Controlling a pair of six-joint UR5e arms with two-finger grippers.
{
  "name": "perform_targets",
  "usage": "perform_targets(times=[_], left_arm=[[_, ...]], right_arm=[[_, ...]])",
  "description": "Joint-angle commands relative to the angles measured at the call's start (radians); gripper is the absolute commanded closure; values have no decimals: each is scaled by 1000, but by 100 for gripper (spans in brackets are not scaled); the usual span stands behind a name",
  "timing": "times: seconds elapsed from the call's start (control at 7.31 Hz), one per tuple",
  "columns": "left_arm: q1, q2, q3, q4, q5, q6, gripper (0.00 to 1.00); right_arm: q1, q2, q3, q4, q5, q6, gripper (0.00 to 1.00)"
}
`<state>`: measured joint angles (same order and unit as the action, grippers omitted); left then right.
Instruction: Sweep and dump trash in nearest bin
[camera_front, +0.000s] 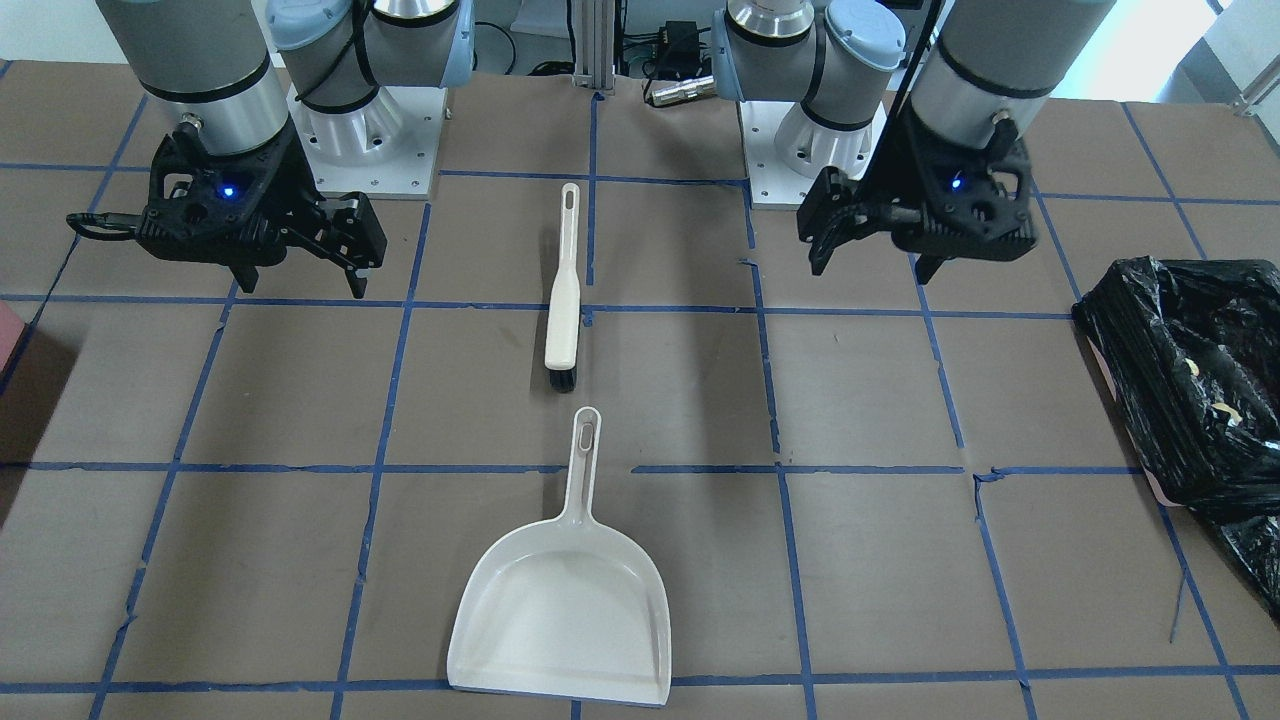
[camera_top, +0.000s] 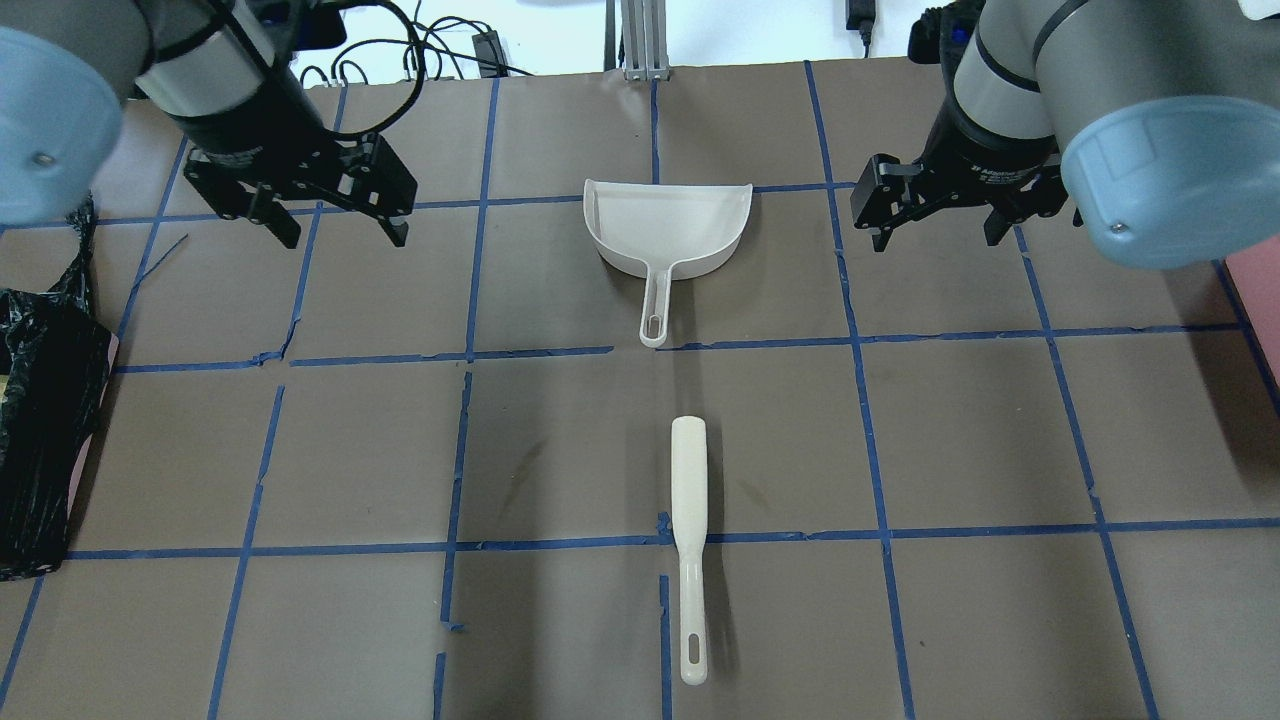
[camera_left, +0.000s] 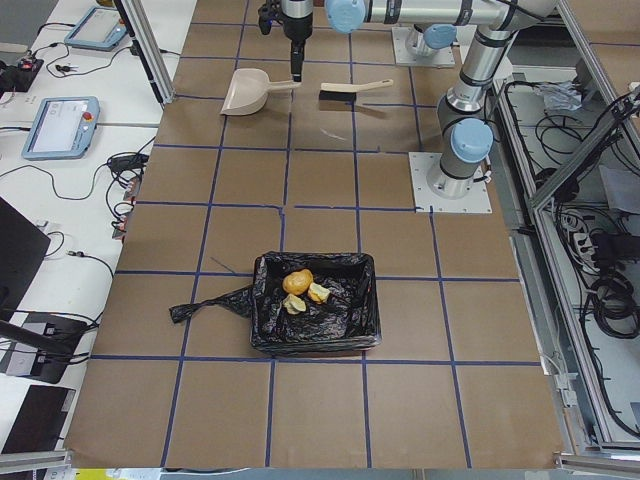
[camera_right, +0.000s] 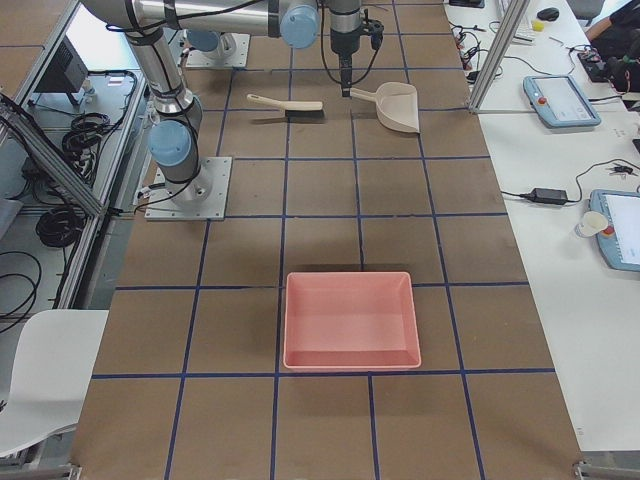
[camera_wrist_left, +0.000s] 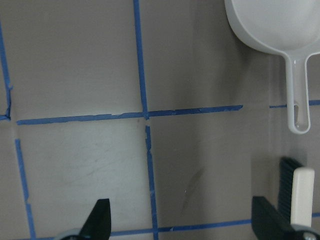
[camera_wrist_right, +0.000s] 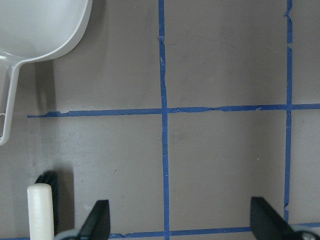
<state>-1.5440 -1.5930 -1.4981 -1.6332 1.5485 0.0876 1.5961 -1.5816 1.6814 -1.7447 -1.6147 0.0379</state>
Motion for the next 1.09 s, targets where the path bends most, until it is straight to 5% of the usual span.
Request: perform_targets(times=[0.0,0.96], left_arm=[[6,-22,110,-103,9,2,0],[-7,-7,73,-131,42,-78,0]], right_arm=[[2,-1,1,1,1,3,0],[2,-1,0,-1,6,7,0]])
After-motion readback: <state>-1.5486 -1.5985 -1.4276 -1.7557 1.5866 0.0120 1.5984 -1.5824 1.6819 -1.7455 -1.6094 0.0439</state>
